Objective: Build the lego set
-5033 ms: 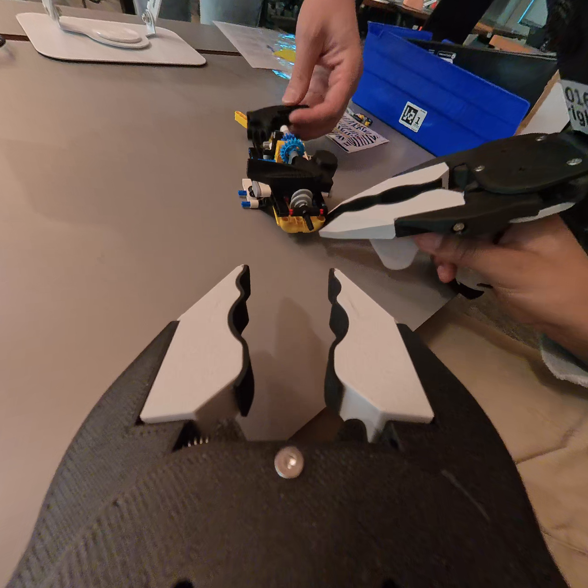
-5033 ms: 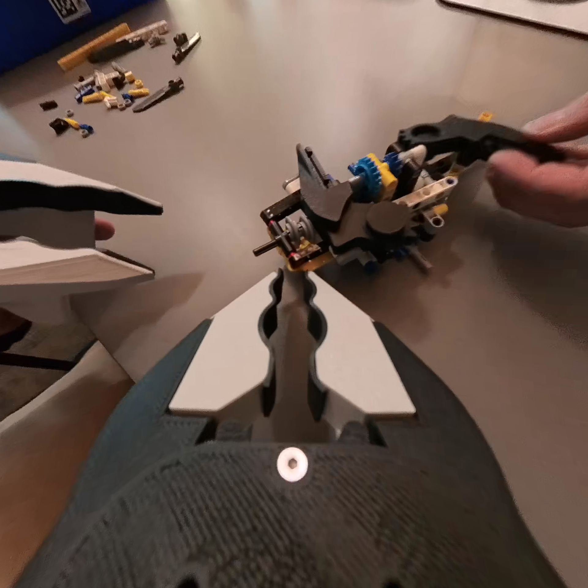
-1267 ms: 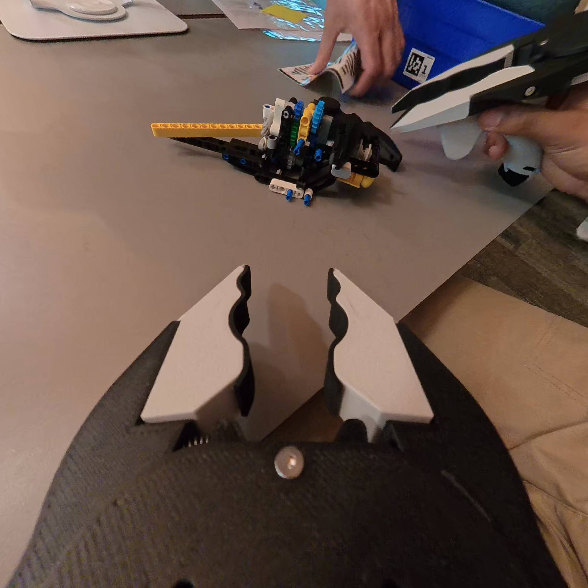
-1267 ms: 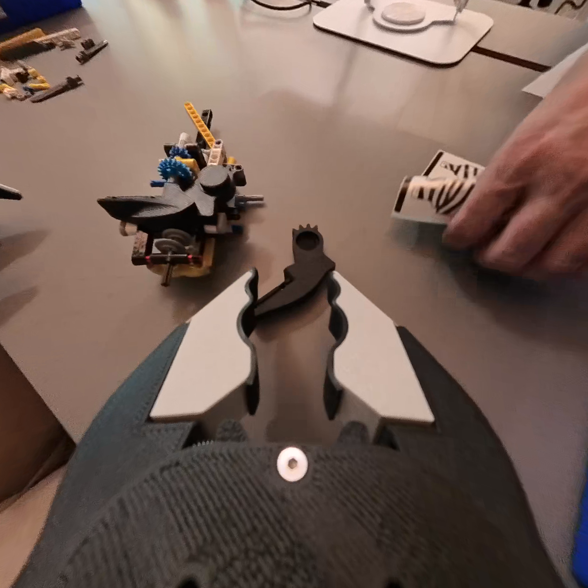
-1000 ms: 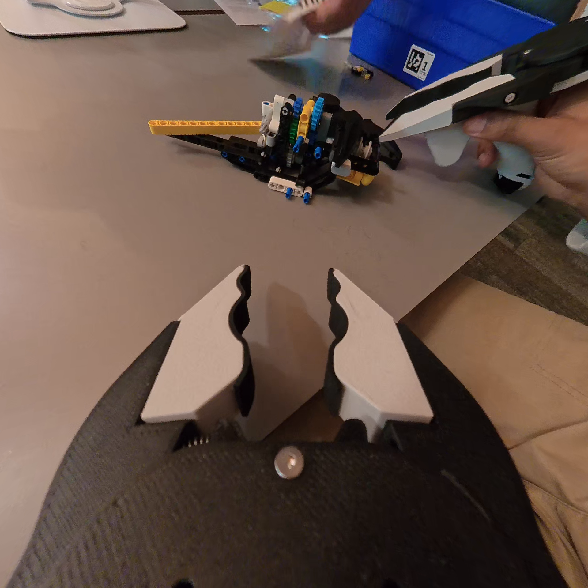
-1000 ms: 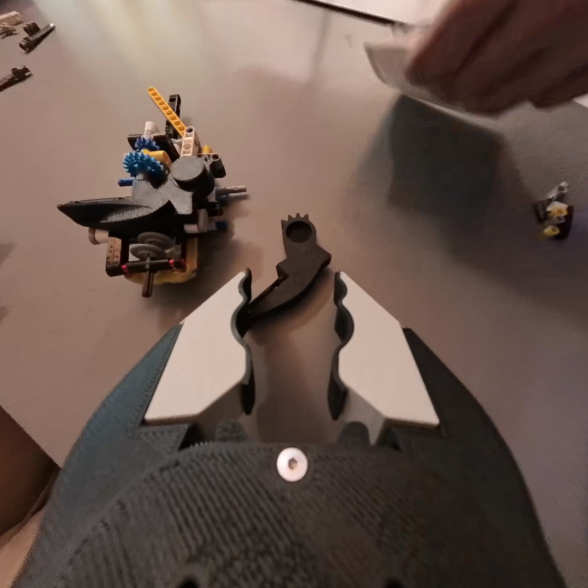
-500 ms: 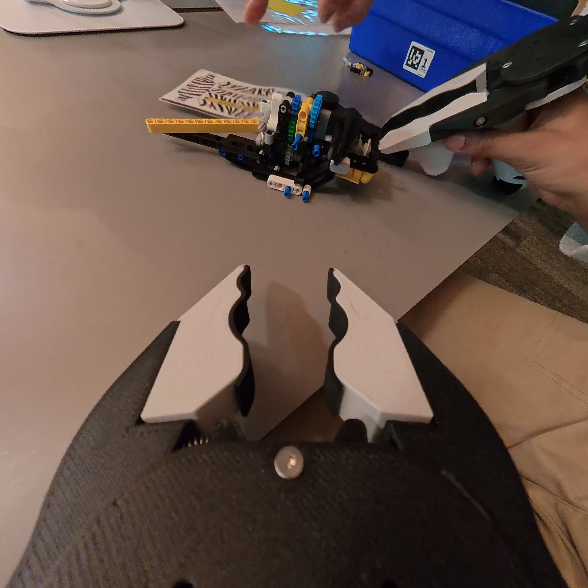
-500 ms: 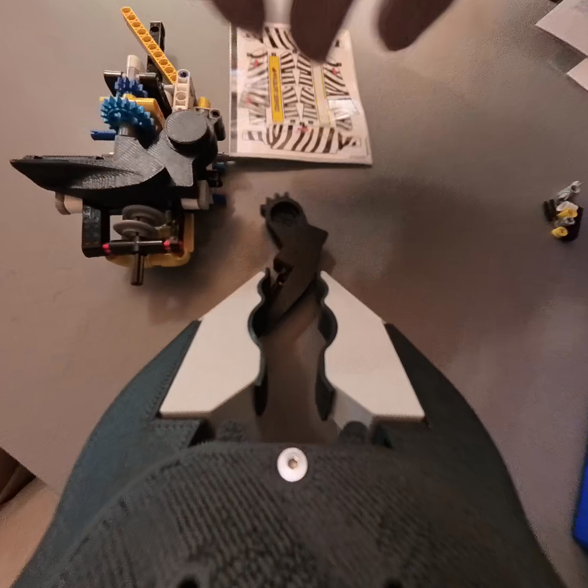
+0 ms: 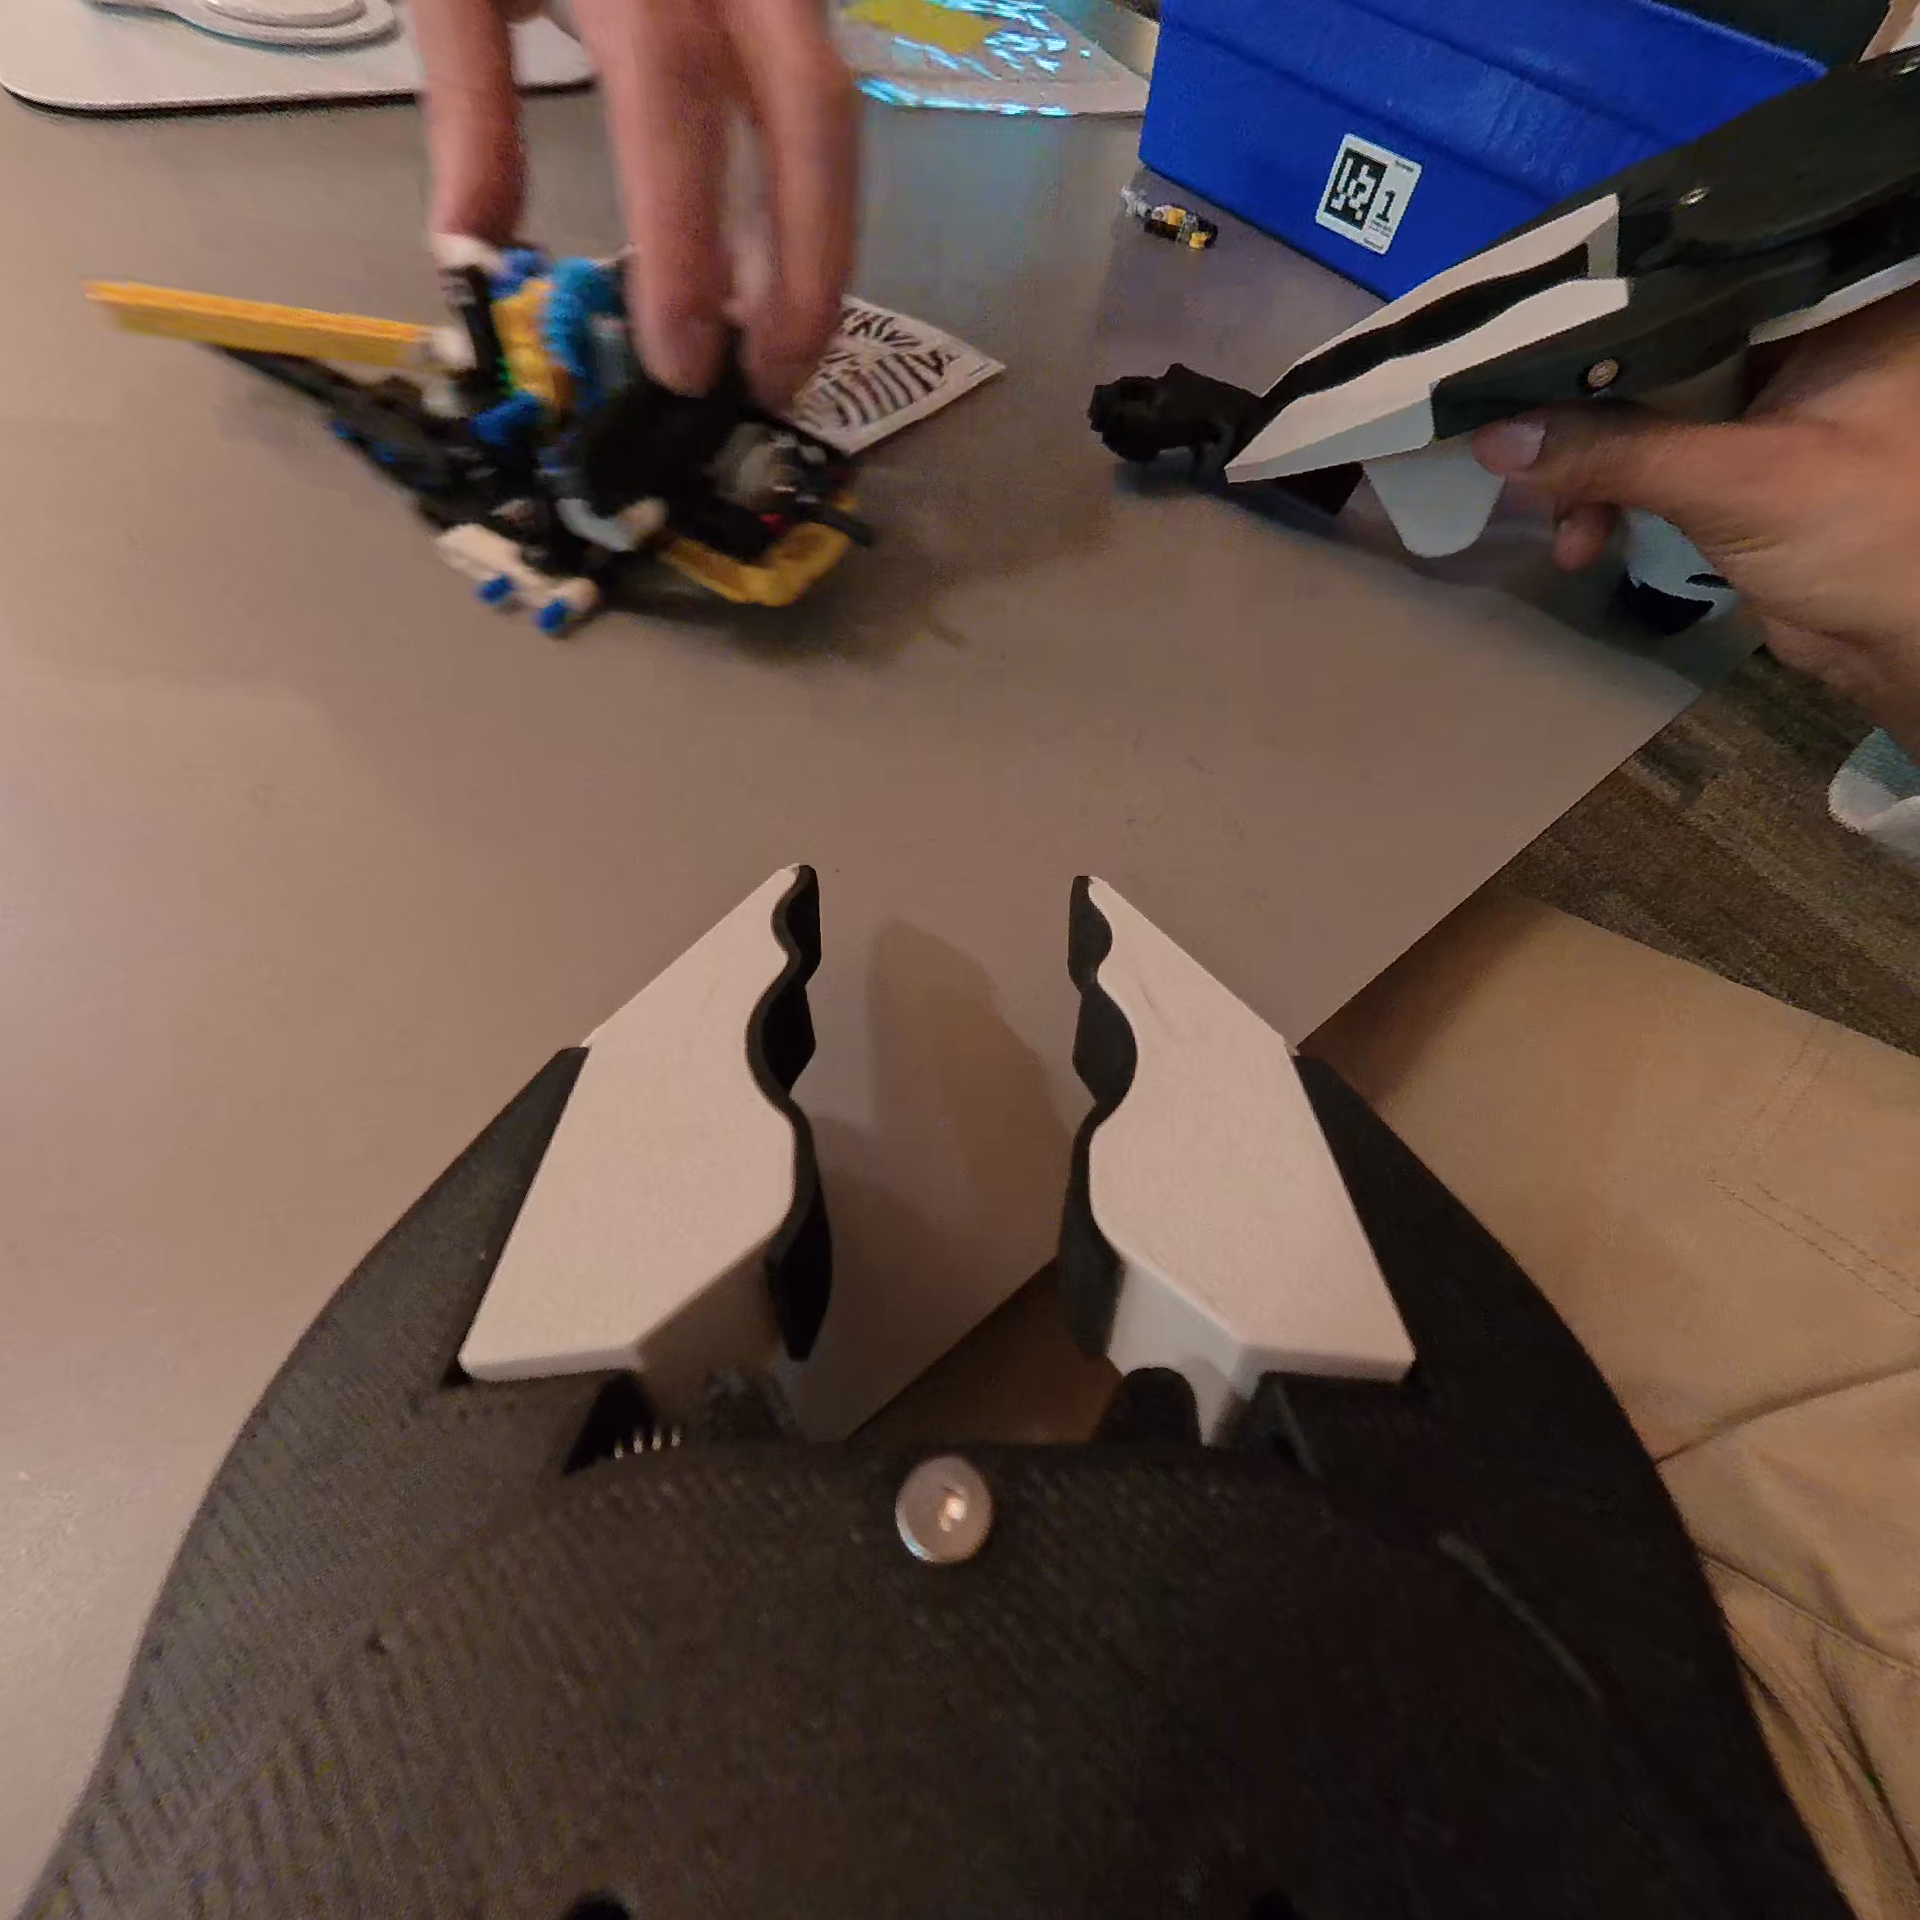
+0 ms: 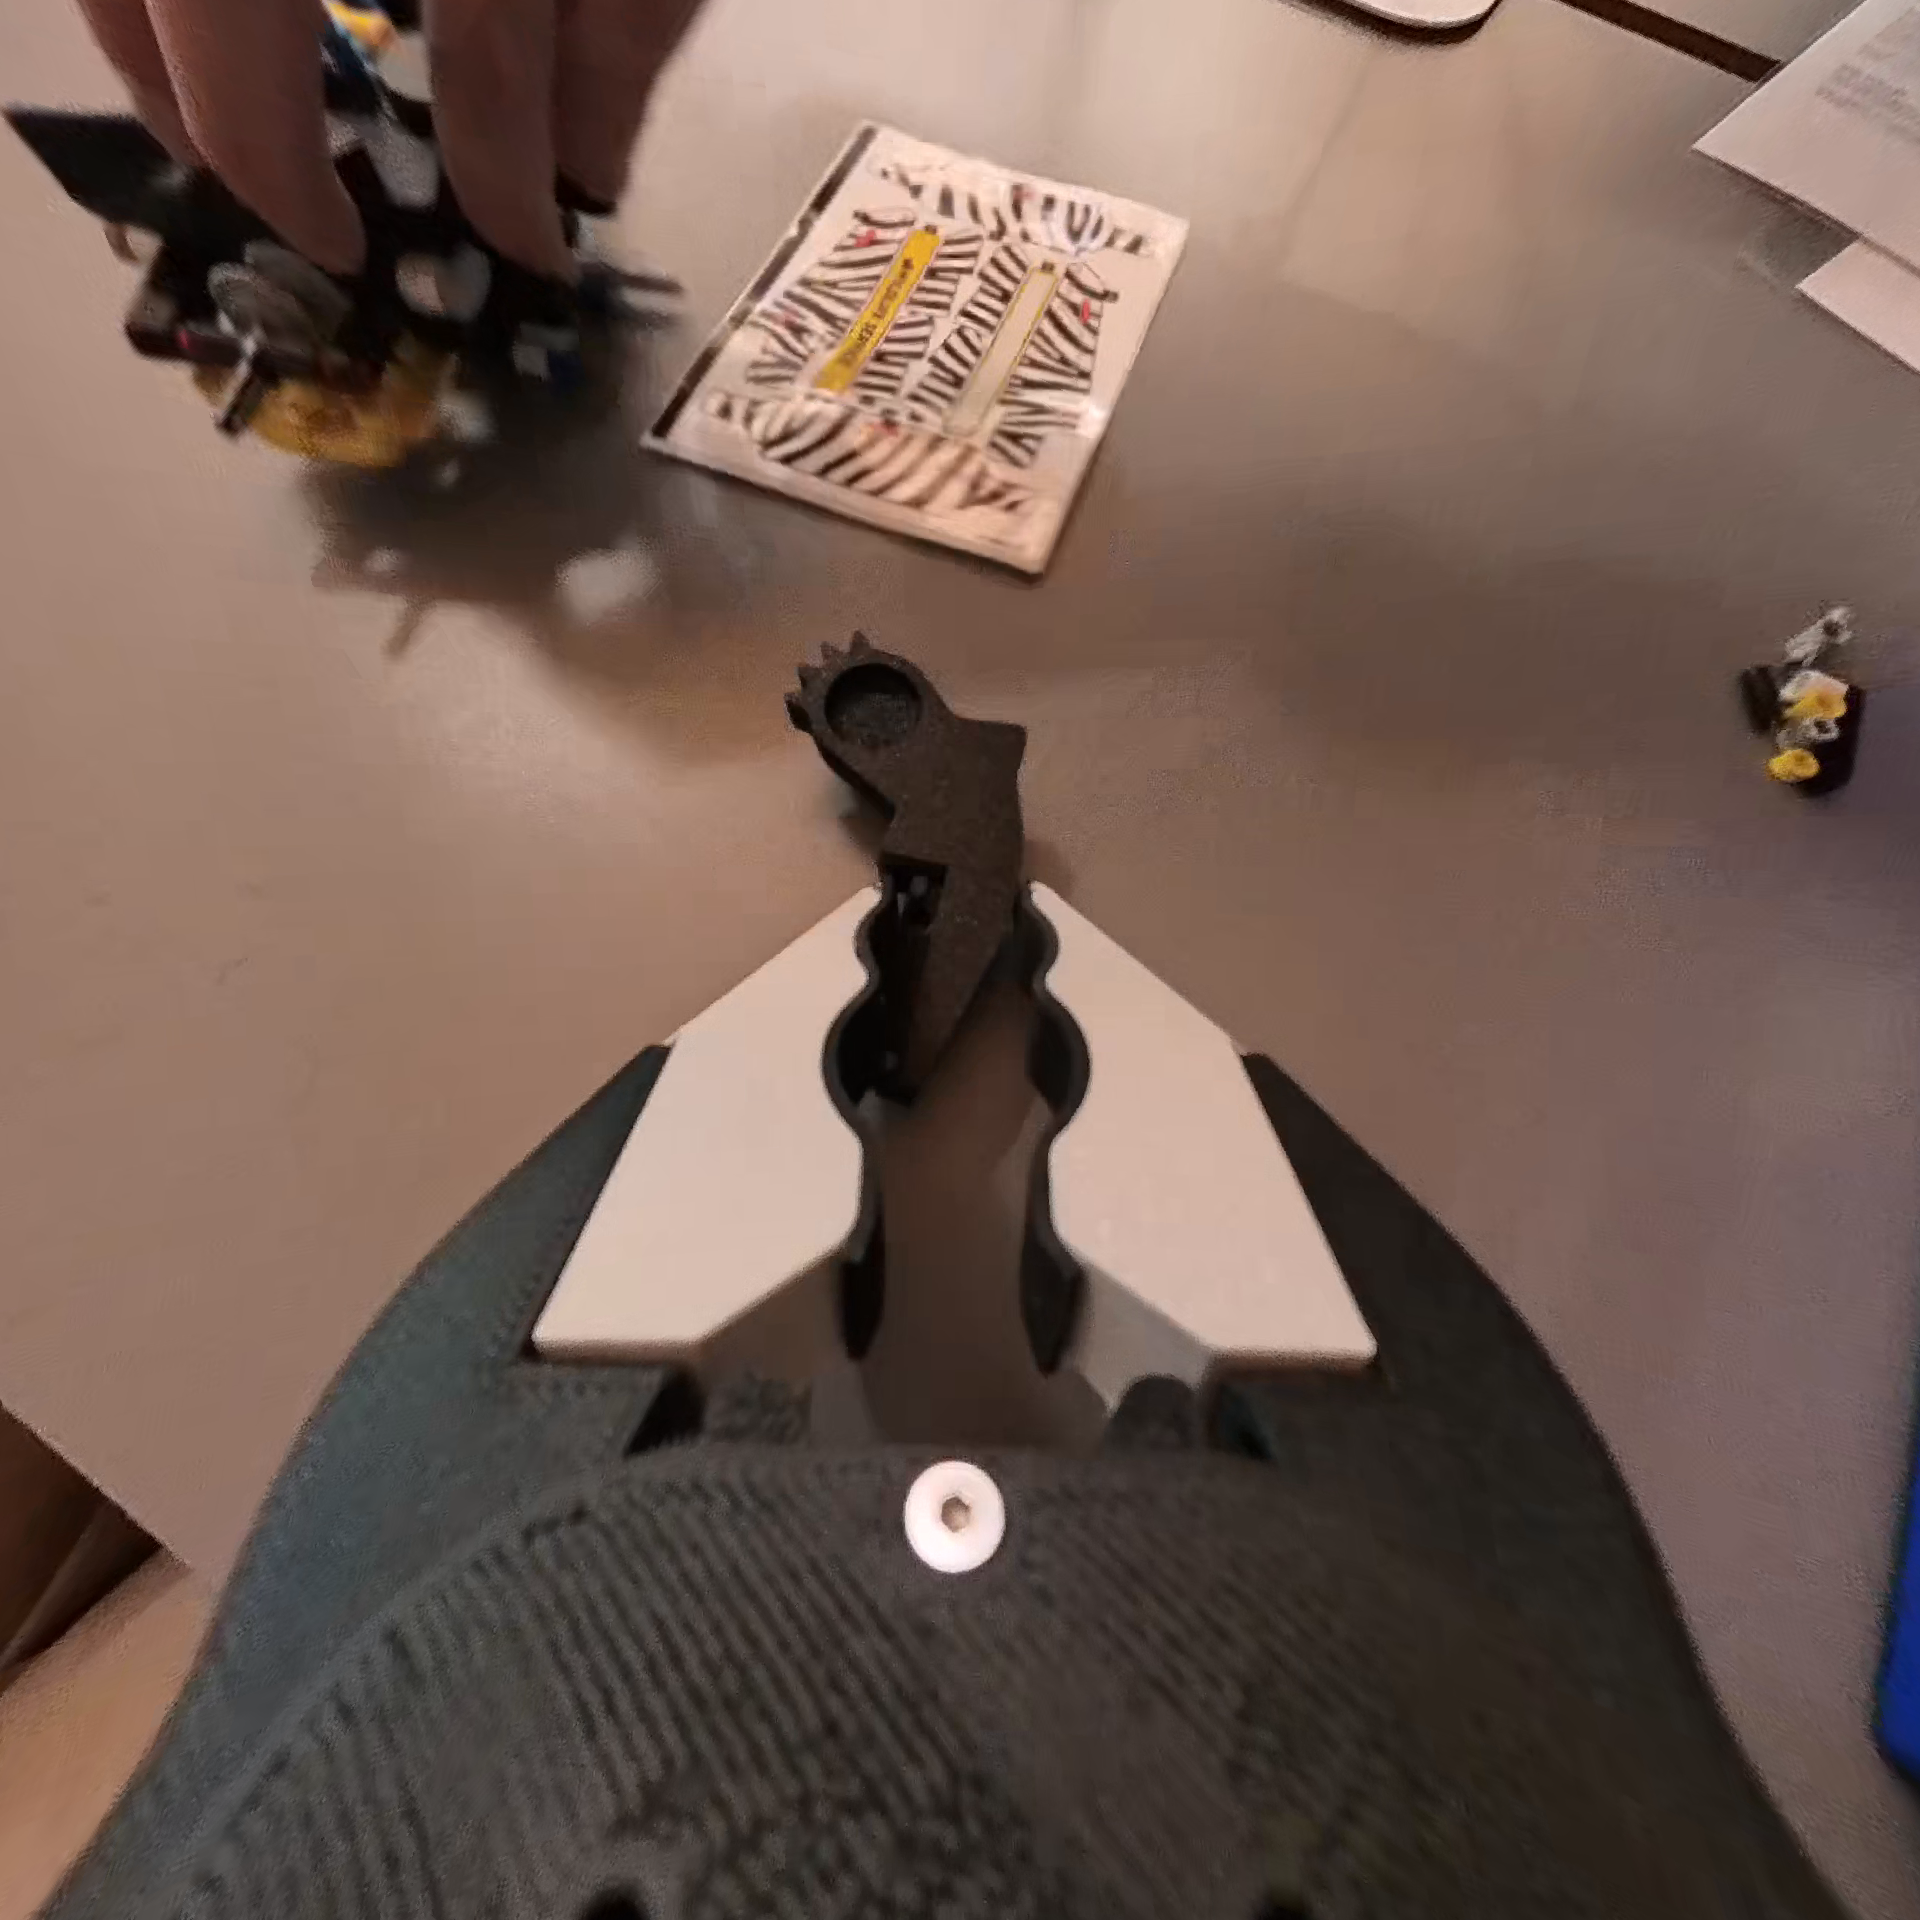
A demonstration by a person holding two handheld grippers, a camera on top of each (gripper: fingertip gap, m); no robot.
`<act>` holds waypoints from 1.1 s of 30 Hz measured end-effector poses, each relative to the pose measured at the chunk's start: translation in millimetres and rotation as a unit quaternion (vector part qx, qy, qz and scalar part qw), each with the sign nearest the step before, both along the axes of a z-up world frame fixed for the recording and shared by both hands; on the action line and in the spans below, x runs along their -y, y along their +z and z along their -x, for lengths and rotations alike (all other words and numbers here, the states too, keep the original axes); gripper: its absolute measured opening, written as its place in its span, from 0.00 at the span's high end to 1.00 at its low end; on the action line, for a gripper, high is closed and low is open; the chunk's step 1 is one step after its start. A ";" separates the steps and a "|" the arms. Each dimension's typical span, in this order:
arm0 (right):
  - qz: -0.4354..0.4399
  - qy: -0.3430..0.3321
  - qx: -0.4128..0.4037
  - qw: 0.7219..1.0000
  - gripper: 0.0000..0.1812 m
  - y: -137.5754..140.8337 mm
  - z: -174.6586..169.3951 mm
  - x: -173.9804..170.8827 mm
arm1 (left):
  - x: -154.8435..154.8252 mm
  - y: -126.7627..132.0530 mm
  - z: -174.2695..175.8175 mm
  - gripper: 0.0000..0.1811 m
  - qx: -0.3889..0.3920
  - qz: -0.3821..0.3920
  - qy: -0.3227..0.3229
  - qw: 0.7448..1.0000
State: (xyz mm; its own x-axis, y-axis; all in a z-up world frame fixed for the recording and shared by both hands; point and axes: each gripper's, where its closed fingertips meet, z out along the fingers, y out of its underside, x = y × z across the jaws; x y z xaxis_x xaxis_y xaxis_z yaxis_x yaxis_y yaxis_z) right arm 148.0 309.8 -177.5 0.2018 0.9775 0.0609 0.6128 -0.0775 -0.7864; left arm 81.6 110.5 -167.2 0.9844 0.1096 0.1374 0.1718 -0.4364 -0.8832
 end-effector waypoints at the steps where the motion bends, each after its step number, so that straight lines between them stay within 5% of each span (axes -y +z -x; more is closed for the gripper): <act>1: 0.000 0.001 -0.002 1.000 0.89 0.5 0.0 0.3 | 0.1 0.1 0.0 0.74 0.000 0.000 0.000 1.000; 26: -0.006 0.058 -0.022 0.998 0.89 7.5 21.4 28.2 | 2.2 3.4 -0.4 0.74 0.023 -0.012 0.001 1.000; 33: -0.013 0.038 -0.018 0.999 0.89 14.8 27.3 -4.3 | 4.9 6.9 4.3 0.74 0.030 -0.022 0.010 0.999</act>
State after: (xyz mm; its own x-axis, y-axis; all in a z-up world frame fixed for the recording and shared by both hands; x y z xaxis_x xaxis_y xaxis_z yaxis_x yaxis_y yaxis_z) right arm 120.7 314.1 -162.7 0.1297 0.9882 0.0813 0.5873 -0.0105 -0.8093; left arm 77.3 105.6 -160.3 0.9720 0.1211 0.2012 0.2331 -0.3937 -0.8892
